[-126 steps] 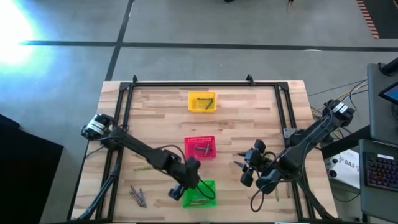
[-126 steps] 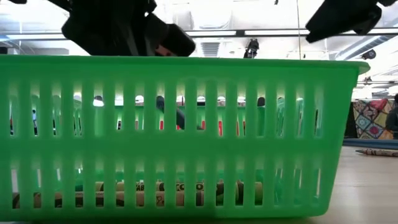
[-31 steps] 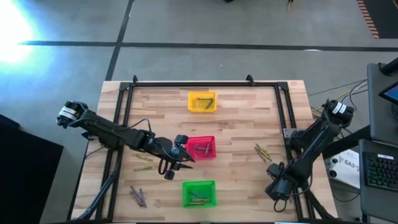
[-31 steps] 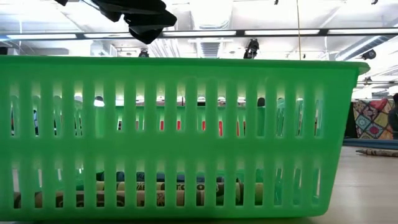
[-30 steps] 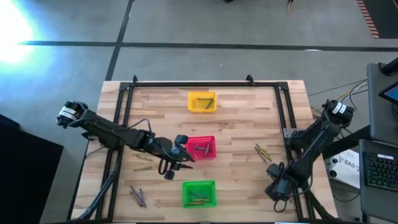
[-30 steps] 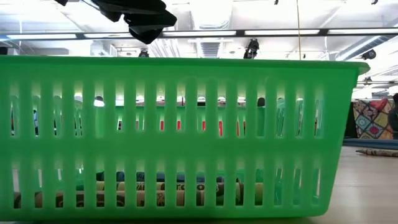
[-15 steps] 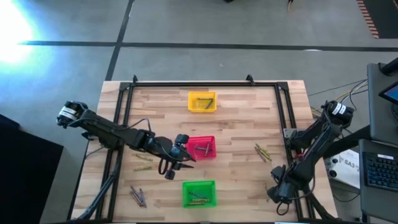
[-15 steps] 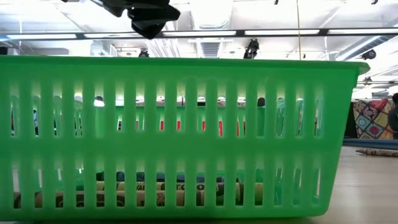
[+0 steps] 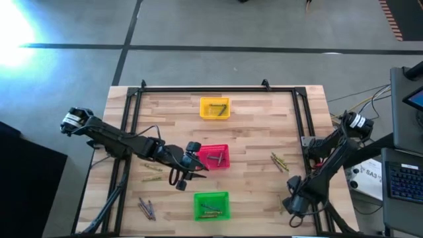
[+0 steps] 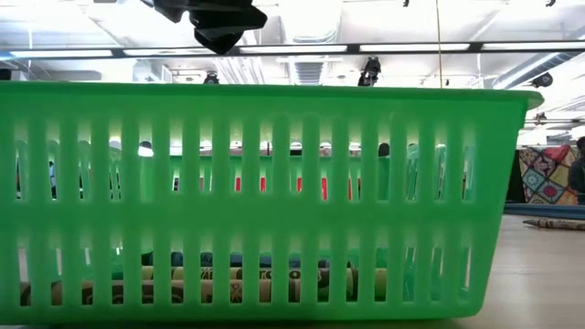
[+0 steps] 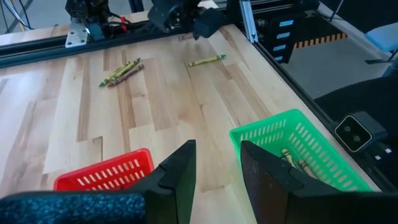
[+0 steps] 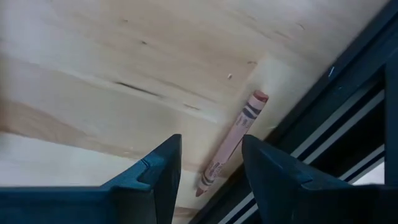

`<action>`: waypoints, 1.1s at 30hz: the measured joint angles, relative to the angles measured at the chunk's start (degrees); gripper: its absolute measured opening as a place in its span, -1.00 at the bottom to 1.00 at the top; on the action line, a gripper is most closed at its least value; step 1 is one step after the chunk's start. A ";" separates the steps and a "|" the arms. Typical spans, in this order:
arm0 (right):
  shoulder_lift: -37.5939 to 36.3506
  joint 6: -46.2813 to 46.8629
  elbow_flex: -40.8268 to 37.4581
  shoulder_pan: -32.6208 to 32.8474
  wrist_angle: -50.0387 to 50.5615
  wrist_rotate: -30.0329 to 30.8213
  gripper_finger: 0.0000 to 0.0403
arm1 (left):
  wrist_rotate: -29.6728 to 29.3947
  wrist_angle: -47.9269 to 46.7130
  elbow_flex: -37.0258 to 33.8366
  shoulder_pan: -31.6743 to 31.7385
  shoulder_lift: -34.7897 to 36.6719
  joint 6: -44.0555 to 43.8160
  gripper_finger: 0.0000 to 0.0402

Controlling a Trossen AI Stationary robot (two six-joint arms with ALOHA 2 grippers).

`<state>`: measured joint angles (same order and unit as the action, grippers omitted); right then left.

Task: Sort crayons
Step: Put the brown crayon into the green bin

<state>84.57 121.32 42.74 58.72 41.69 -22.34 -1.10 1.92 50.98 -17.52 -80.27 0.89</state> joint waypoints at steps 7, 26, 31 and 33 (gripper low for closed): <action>3.08 -2.48 0.00 -0.12 -0.26 -2.35 -0.19 | 0.00 -0.01 -0.01 0.00 0.00 -1.60 -0.46; -1.37 -18.26 3.92 -2.84 -1.14 11.44 -0.18 | -0.04 -1.60 -0.01 0.00 0.00 -2.06 -0.46; -1.59 -16.44 7.22 -2.89 7.02 11.22 -0.18 | -0.52 -1.67 -0.02 0.00 0.00 -2.08 -0.46; -1.65 -15.63 7.88 -2.89 8.57 11.66 -0.18 | -0.55 -1.71 -0.01 0.00 0.00 -2.06 -0.46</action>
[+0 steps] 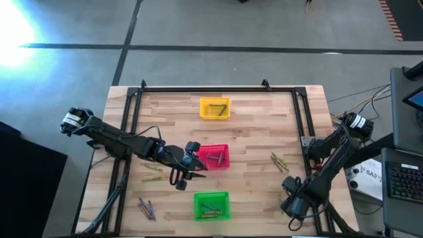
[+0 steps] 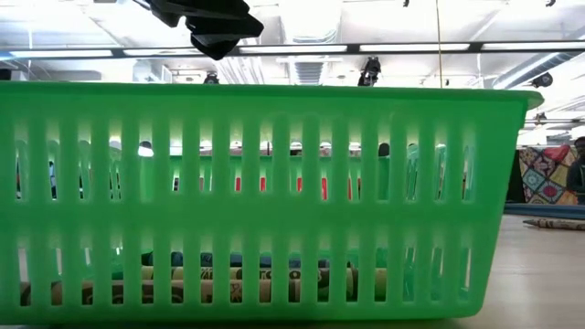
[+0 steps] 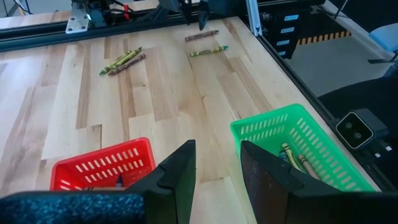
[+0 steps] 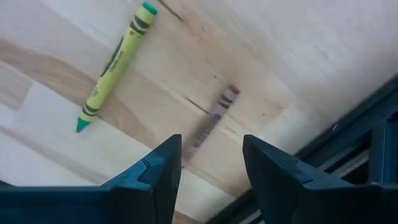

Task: Sort crayons
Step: Put the brown crayon into the green bin

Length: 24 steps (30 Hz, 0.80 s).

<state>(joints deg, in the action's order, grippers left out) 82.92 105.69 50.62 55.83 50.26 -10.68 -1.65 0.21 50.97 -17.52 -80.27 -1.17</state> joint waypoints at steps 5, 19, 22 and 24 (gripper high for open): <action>0.67 0.35 -0.72 -0.13 -5.53 3.41 -0.18 | 0.01 -0.50 0.01 0.00 0.00 -0.04 -0.46; 7.46 -2.81 -1.76 -1.50 -8.65 2.29 -0.20 | -0.47 -1.29 -0.01 -0.02 0.00 -0.70 -0.46; 7.59 -3.27 -1.76 -1.61 -8.55 2.35 -0.21 | -0.85 -1.29 -0.01 -0.02 0.00 -0.71 -0.46; 7.75 -3.57 -1.76 -1.61 -8.56 2.57 -0.21 | -0.87 -1.31 -0.01 -0.02 0.00 -0.85 -0.46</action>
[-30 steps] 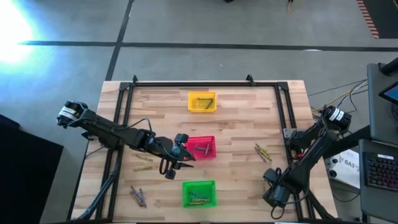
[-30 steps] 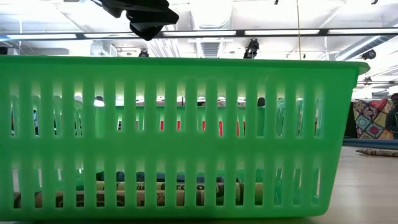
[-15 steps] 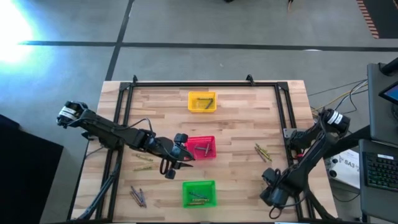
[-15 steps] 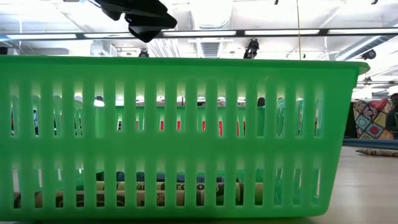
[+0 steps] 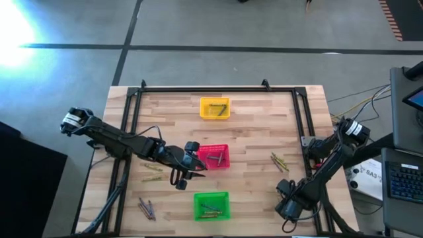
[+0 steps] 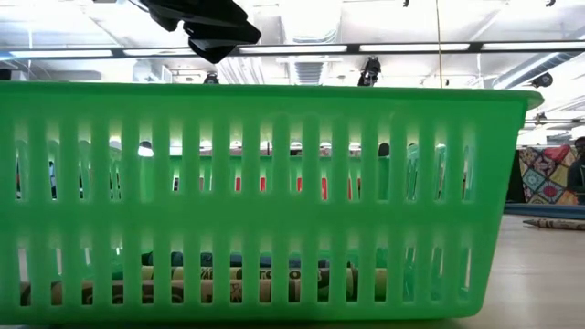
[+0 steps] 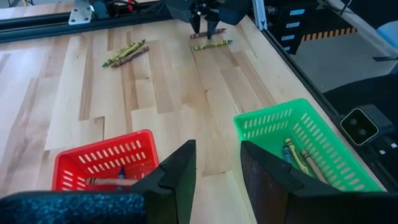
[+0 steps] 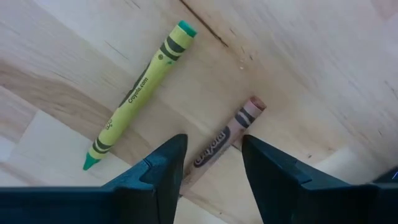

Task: Sort crayons
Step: Put the brown crayon into the green bin

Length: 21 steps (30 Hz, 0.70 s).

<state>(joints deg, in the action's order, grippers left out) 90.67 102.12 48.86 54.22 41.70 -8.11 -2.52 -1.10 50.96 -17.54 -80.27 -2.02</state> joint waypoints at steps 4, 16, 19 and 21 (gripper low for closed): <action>0.06 -0.08 0.00 0.02 -0.03 0.17 -0.21 | -0.02 0.01 0.00 0.00 0.00 -0.28 -0.46; -0.11 -0.77 -0.07 0.04 -0.01 1.24 -0.21 | -0.07 0.00 0.00 0.00 0.00 -0.28 -0.46; -0.20 -1.65 -0.07 0.02 -0.03 0.85 -0.17 | -0.07 0.00 0.00 0.00 0.00 -0.28 -0.46; -0.27 -1.70 -0.07 0.00 -0.10 0.83 -0.11 | -0.07 0.00 0.00 0.00 0.00 -0.28 -0.46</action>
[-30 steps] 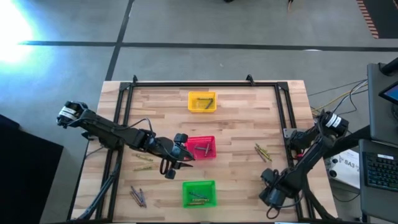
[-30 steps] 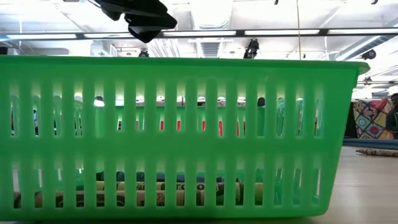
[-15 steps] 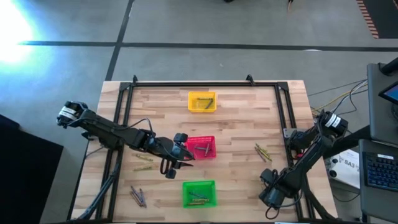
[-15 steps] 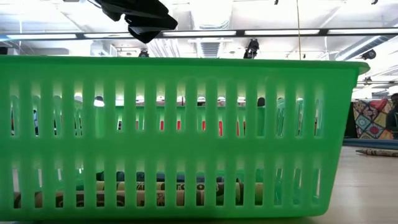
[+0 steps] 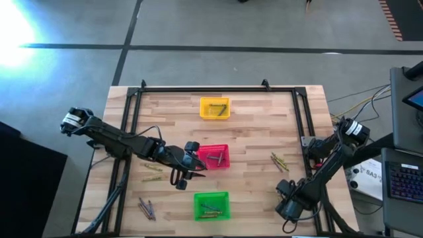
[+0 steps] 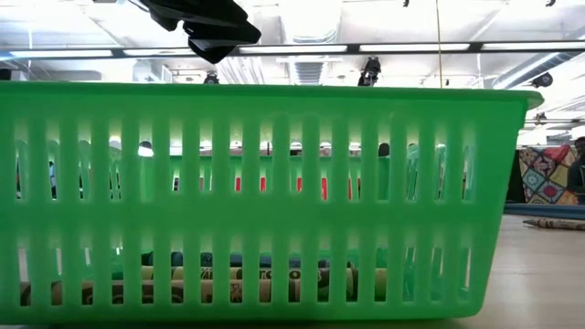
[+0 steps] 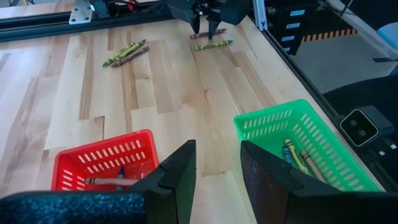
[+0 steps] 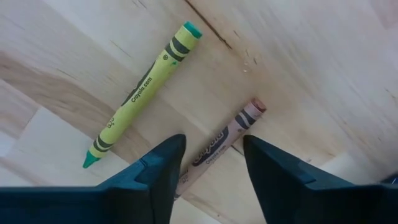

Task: Sort crayons
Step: Put the brown crayon into the green bin

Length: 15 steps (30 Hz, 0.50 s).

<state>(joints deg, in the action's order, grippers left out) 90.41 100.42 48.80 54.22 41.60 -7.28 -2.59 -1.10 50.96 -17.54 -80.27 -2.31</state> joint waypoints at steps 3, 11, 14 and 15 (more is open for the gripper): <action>-0.02 0.85 0.00 -0.04 0.44 0.16 -0.01 | -0.02 0.00 0.00 0.00 0.00 0.00 -0.46; -0.02 2.34 -0.04 -0.41 1.48 0.50 -0.08 | -0.02 0.00 0.00 0.00 0.00 0.00 -0.46; -0.02 2.45 -0.04 -0.76 1.31 0.79 -0.33 | -0.02 0.00 0.00 0.00 0.00 0.00 -0.46; -0.02 2.33 -0.04 -0.83 1.25 0.93 -0.43 | -0.02 0.00 0.00 0.00 0.00 0.00 -0.46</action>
<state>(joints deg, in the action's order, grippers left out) 90.39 102.75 48.75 53.38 42.86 -6.35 -2.61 -1.10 50.96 -17.54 -80.27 -2.31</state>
